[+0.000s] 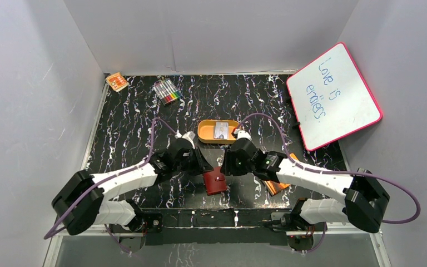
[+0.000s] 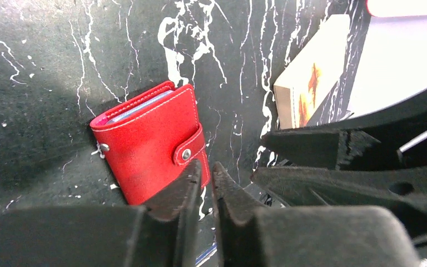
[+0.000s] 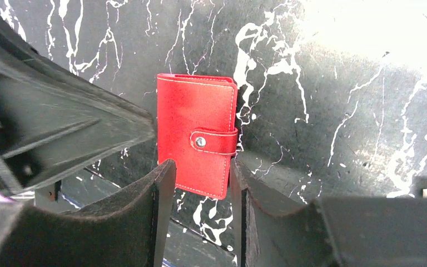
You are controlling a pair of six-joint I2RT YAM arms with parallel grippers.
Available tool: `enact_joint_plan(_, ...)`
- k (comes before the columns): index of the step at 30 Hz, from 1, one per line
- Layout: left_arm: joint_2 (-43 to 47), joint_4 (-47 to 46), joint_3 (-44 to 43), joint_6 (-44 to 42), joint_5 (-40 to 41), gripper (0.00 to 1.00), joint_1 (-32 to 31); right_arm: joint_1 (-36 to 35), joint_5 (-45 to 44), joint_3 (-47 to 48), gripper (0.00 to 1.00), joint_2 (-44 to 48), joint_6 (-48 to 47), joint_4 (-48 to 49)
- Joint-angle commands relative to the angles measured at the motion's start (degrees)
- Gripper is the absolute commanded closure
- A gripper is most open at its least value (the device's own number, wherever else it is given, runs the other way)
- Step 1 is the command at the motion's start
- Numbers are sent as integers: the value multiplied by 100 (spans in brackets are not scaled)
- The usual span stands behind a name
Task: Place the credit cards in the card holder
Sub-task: Open the card holder at the center of the board.
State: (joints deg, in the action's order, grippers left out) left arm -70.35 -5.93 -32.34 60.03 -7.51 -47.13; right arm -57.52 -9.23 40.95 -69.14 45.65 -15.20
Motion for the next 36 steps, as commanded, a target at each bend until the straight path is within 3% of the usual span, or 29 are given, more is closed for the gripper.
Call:
enact_joint_plan(1, -417, -401, -191, 193, -296, 93, 29, -52, -182, 399, 52, -287, -315, -273)
enact_joint_plan(4, -616, -360, -173, 248, -233, 100, 50, -123, -158, 563, 54, -530, -337, -288)
enact_joint_plan(20, -929, -480, 322, 451, 12, 100, 82, -588, -345, 1249, 53, -1511, -390, -499)
enact_joint_plan(25, -1192, -552, 558, 431, 93, 100, 98, -692, -521, 1466, 47, -1880, -430, -649)
enact_joint_plan(36, -1274, -637, 794, 497, 105, 100, 96, -857, -980, 1671, 46, -2405, -632, -1020)
